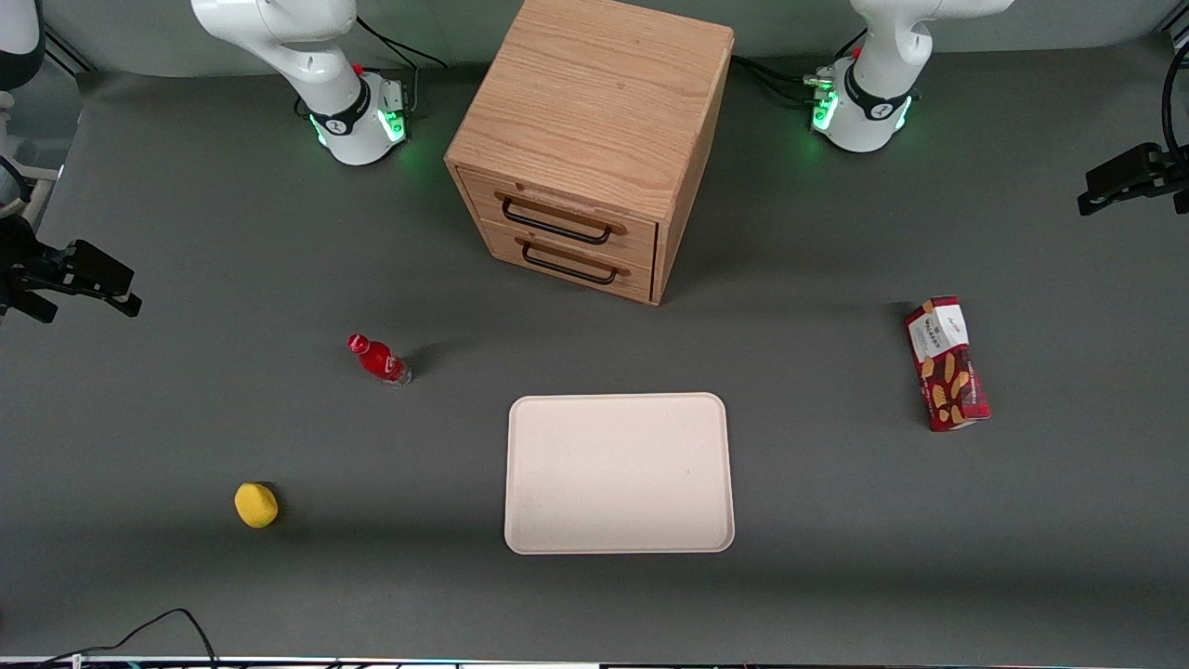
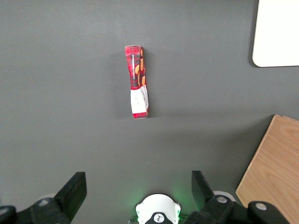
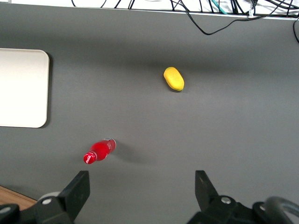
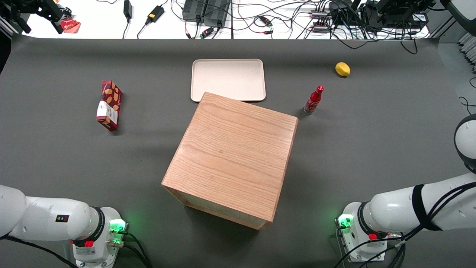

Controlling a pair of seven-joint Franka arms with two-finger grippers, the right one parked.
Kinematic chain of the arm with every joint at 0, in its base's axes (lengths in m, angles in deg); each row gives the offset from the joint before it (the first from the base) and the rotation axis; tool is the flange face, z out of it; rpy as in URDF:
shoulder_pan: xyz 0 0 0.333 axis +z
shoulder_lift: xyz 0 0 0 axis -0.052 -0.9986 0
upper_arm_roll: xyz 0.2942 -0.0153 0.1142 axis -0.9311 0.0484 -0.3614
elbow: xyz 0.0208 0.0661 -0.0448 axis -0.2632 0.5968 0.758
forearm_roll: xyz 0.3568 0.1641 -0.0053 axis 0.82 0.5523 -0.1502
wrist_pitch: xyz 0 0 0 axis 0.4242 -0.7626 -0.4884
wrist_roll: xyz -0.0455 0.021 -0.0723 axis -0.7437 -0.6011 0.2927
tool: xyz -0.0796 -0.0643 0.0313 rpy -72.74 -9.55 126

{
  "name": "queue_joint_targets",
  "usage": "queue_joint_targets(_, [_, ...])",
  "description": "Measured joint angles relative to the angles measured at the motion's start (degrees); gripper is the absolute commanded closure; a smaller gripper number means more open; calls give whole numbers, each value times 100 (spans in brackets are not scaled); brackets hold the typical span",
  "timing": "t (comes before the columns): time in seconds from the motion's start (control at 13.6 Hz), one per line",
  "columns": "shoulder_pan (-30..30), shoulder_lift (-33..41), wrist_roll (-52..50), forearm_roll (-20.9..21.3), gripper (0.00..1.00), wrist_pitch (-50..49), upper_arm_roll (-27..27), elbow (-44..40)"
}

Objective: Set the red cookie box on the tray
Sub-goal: 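Move the open left gripper down over the red shortbread box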

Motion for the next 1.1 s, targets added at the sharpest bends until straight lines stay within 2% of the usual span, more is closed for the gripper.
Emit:
queue_joint_targets(0.37, [-13,-116,4,47,0,-39,0,29])
queue_joint_targets(0.51, [-11,-178,13,175,0,143,-40,404])
queue_joint_targets(0.88, [8,-685,290,222,0,2953,-177,2605])
queue_joint_targets(1.1, [44,-1247,548,196,3,4785,-232,3597])
